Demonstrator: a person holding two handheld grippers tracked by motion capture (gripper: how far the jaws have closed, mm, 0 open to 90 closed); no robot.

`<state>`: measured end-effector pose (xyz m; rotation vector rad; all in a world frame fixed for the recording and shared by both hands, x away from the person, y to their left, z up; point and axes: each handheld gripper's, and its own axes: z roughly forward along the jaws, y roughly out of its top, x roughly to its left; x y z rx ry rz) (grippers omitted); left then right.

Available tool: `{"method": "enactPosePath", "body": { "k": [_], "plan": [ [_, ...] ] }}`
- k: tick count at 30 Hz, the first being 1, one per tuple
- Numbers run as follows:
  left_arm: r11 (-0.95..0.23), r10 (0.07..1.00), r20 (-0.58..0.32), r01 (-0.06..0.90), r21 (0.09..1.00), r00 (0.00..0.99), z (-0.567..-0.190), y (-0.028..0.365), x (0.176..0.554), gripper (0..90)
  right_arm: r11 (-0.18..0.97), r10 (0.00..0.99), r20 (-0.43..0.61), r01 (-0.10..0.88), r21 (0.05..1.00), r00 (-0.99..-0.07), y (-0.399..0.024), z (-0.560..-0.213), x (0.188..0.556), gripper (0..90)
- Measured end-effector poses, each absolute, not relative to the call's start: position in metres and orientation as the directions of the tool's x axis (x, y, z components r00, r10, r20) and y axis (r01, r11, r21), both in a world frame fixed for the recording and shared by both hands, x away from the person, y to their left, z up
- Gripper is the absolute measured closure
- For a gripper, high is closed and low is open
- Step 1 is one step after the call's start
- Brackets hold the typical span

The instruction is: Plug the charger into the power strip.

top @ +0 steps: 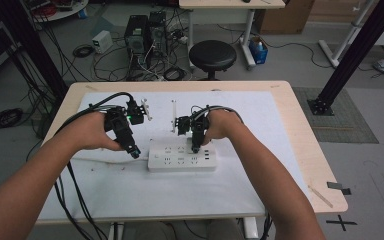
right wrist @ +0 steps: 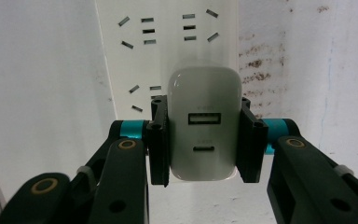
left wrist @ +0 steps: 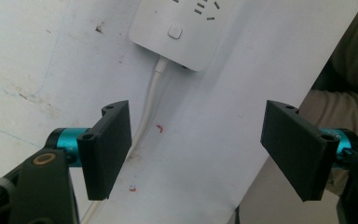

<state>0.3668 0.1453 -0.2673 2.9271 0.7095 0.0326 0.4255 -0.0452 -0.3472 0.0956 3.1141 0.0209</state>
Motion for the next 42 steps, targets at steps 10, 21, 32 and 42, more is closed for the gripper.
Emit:
{"method": "enactPosePath", "body": {
  "k": [10, 21, 32, 42],
  "plan": [
    [-0.884, 0.452, -0.015, 0.451, 0.123, 0.892, -0.271, 0.144, 0.368, 24.7, 1.000, 0.015, -0.033, 0.015, 0.002, -0.999, -0.042, -0.348, 0.426, 62.9],
    [-0.884, 0.450, -0.020, 0.449, 0.129, 0.893, -0.271, 0.142, 0.367, 24.6, 0.998, -0.038, -0.084, -0.034, -0.045, -0.996, -0.037, -0.357, 0.418, 63.0],
    [-0.882, 0.453, -0.021, 0.452, 0.132, 0.891, -0.273, 0.143, 0.369, 24.6, 0.999, -0.022, -0.061, -0.019, -0.047, -0.998, -0.037, -0.357, 0.423, 63.0],
    [-0.878, 0.460, -0.029, 0.460, 0.134, 0.887, -0.275, 0.142, 0.371, 24.7, 0.999, 0.006, -0.056, 0.004, 0.033, -0.998, -0.049, -0.359, 0.423, 63.0]
  ]
}}
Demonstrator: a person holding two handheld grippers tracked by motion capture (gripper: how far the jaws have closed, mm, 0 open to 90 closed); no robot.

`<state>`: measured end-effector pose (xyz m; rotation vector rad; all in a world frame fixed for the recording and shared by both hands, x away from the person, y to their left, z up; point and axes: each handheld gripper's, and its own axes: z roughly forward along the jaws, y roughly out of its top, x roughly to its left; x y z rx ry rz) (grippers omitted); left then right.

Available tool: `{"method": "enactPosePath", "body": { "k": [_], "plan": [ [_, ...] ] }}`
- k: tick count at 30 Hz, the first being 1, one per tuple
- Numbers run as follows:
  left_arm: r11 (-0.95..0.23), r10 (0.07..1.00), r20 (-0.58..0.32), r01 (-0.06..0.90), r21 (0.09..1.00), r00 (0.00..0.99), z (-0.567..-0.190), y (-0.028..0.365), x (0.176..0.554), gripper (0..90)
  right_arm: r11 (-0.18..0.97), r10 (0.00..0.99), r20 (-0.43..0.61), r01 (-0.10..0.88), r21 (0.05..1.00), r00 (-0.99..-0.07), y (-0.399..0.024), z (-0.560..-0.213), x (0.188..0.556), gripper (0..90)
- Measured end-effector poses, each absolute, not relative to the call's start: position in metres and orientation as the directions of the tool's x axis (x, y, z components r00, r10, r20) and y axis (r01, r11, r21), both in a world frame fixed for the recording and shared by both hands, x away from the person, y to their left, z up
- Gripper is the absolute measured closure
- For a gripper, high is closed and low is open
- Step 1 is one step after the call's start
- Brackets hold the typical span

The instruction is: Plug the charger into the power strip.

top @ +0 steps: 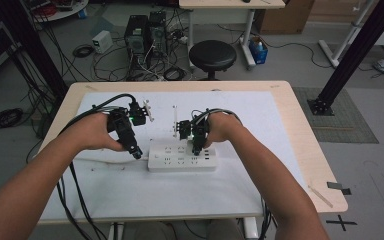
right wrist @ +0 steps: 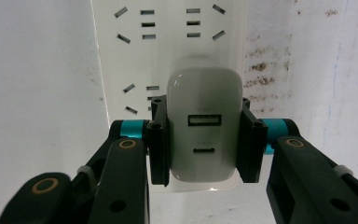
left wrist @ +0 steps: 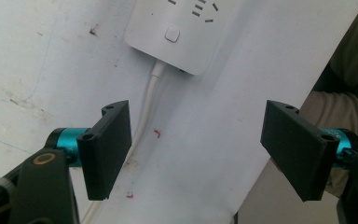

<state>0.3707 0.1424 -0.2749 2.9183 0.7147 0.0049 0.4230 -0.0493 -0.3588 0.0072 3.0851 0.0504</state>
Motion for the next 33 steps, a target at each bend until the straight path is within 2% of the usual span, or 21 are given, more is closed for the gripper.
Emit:
{"method": "enactPosePath", "body": {
  "k": [6, 16, 29, 30, 33],
  "plan": [
    [-0.874, 0.464, -0.033, 0.464, 0.143, 0.885, -0.275, 0.143, 0.372, 24.6, 0.999, -0.020, -0.072, -0.018, -0.032, -0.997, -0.037, -0.360, 0.421, 63.0],
    [-0.875, 0.457, -0.050, 0.459, 0.153, 0.888, -0.273, 0.144, 0.375, 24.7, 0.999, 0.022, -0.059, 0.019, 0.045, -0.998, -0.050, -0.362, 0.421, 62.9],
    [-0.873, 0.465, -0.044, 0.466, 0.145, 0.884, -0.276, 0.145, 0.374, 24.6, 1.000, 0.030, -0.043, 0.030, -0.009, -0.999, -0.043, -0.362, 0.423, 61.6],
    [-0.880, 0.453, -0.038, 0.454, 0.140, 0.891, -0.277, 0.144, 0.375, 24.6, 1.000, 0.022, -0.045, 0.023, -0.016, -0.999, -0.043, -0.362, 0.424, 58.6],
    [-0.885, 0.444, -0.036, 0.445, 0.136, 0.895, -0.278, 0.142, 0.373, 24.6, 0.998, 0.059, 0.012, 0.059, -0.037, -0.998, -0.038, -0.361, 0.423, 35.4]
  ]
}}
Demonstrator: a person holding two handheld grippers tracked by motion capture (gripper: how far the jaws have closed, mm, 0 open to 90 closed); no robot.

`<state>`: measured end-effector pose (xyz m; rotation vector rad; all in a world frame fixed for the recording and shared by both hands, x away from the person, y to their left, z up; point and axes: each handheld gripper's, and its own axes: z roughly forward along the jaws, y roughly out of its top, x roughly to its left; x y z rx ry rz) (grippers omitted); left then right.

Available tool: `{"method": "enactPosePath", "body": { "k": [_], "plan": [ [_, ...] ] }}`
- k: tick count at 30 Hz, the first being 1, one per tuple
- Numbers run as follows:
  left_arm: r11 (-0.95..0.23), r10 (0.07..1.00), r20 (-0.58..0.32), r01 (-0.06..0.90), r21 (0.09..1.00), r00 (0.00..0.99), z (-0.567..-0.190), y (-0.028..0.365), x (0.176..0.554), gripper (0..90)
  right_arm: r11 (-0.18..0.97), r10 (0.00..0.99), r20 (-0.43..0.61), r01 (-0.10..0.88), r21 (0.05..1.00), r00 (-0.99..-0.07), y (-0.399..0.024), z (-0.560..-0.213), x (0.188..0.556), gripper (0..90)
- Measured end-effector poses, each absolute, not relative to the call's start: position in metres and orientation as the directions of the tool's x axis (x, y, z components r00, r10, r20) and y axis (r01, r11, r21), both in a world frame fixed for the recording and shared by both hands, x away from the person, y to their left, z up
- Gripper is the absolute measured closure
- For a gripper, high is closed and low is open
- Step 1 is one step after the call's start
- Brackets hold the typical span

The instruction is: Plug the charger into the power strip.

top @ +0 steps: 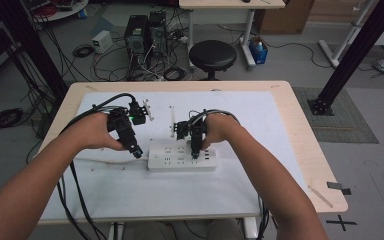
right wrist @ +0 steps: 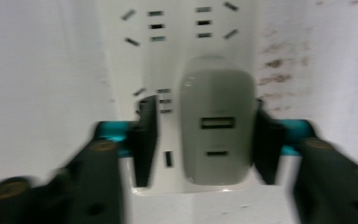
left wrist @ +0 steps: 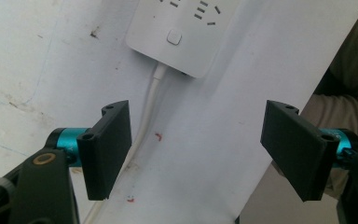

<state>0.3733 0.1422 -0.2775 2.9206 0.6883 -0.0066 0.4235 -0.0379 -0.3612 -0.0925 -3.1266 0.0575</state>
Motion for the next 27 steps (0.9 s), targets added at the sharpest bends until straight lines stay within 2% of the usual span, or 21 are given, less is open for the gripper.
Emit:
{"method": "enactPosePath", "body": {
  "k": [1, 2, 6, 9, 14, 17, 27],
  "plan": [
    [-0.884, 0.445, -0.036, 0.446, 0.138, 0.895, -0.278, 0.142, 0.373, 24.7, 0.997, 0.063, 0.031, 0.062, -0.048, -0.998, -0.037, -0.361, 0.425, 31.4],
    [-0.882, 0.450, -0.033, 0.450, 0.139, 0.893, -0.278, 0.142, 0.373, 24.6, 0.996, 0.071, 0.036, 0.069, -0.053, -0.997, -0.037, -0.359, 0.425, 31.2],
    [-0.880, 0.453, -0.041, 0.454, 0.139, 0.891, -0.277, 0.143, 0.374, 24.6, 0.997, 0.083, 0.071, 0.083, -0.005, -0.994, -0.039, -0.348, 0.425, 23.8],
    [-0.881, 0.450, -0.044, 0.451, 0.140, 0.892, -0.277, 0.143, 0.374, 24.6, 0.993, 0.118, 0.100, 0.118, 0.000, -0.988, -0.045, -0.335, 0.424, 22.0],
    [-0.882, 0.447, -0.045, 0.449, 0.142, 0.893, -0.276, 0.144, 0.374, 24.7, 0.990, 0.132, 0.056, 0.134, 0.033, -0.990, -0.061, -0.314, 0.414, 20.0],
    [-0.885, 0.442, -0.051, 0.444, 0.140, 0.896, -0.276, 0.143, 0.374, 24.7, 0.987, 0.154, 0.025, 0.155, 0.034, -0.988, -0.073, -0.303, 0.409, 12.4],
    [-0.880, 0.446, -0.073, 0.452, 0.145, 0.892, -0.265, 0.144, 0.377, 22.8, 0.972, 0.225, -0.015, 0.223, 0.077, -0.974, -0.113, -0.269, 0.388, 12.4]
  ]
}}
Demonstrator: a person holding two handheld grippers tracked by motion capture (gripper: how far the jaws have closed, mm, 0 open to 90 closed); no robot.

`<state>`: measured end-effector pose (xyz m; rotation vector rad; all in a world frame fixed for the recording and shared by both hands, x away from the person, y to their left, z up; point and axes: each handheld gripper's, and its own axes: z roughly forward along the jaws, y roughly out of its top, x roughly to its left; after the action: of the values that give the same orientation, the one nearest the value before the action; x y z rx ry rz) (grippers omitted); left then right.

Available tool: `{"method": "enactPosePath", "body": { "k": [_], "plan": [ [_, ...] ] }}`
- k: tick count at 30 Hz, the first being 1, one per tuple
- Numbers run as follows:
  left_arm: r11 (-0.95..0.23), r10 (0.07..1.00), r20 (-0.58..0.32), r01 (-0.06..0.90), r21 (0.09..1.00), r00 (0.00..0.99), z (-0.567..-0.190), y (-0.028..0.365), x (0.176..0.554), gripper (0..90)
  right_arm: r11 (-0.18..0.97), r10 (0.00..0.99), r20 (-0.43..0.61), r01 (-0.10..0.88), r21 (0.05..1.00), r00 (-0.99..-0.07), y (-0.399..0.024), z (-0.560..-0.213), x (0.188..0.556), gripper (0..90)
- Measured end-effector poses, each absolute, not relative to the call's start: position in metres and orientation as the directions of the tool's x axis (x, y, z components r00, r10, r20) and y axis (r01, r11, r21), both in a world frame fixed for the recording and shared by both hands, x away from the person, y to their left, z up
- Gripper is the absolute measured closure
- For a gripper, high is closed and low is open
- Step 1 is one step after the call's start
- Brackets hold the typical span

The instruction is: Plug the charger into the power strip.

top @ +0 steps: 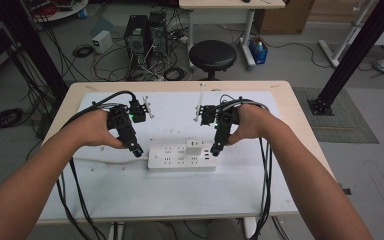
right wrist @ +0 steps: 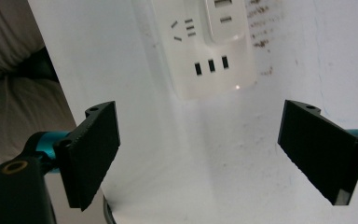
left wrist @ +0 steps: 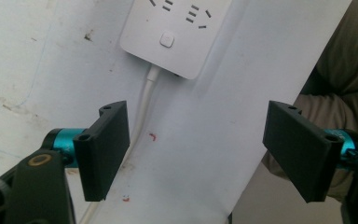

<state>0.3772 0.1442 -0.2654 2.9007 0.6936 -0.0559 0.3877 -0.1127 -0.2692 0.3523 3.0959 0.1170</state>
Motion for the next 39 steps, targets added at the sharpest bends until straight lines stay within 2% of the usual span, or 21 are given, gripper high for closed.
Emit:
{"method": "enactPosePath", "body": {
  "k": [13, 39],
  "plan": [
    [-0.895, 0.416, -0.038, 0.417, 0.161, 0.908, -0.230, 0.146, 0.367, 17.6, 0.971, 0.237, -0.106, 0.232, 0.056, -0.966, -0.131, -0.235, 0.364, 12.3],
    [-0.902, 0.411, -0.012, 0.409, 0.136, 0.911, -0.222, 0.137, 0.361, 16.7, 0.966, 0.255, -0.131, 0.249, 0.064, -0.958, -0.139, -0.236, 0.366, 12.2]
  ]
}}
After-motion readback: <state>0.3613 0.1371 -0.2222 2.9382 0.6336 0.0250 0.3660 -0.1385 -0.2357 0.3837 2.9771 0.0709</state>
